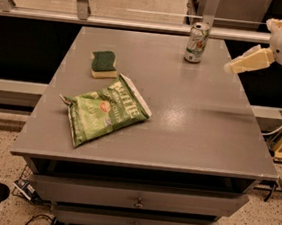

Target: Move 7up can near green jalapeno chip bag

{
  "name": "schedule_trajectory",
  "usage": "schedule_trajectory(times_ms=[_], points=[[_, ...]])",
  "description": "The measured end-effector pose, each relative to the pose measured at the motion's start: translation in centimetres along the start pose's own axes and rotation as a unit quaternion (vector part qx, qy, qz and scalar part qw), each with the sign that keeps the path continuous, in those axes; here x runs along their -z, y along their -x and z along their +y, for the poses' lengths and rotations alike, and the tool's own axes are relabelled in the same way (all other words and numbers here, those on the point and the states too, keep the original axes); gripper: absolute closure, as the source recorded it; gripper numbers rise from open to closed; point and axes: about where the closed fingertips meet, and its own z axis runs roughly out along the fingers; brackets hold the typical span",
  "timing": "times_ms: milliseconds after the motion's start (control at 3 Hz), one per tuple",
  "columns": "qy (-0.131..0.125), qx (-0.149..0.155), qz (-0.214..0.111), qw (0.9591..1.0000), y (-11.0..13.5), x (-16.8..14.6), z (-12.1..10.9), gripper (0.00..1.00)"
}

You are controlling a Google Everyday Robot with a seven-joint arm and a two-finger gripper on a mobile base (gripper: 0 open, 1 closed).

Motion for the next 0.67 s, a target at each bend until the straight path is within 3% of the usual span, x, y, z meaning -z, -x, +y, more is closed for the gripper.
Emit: schedule_trajectory(times_ms=[667], points=[[0.001,-0.012,-0.01,0.9999,0.1,-1.8,0.0,0.0]])
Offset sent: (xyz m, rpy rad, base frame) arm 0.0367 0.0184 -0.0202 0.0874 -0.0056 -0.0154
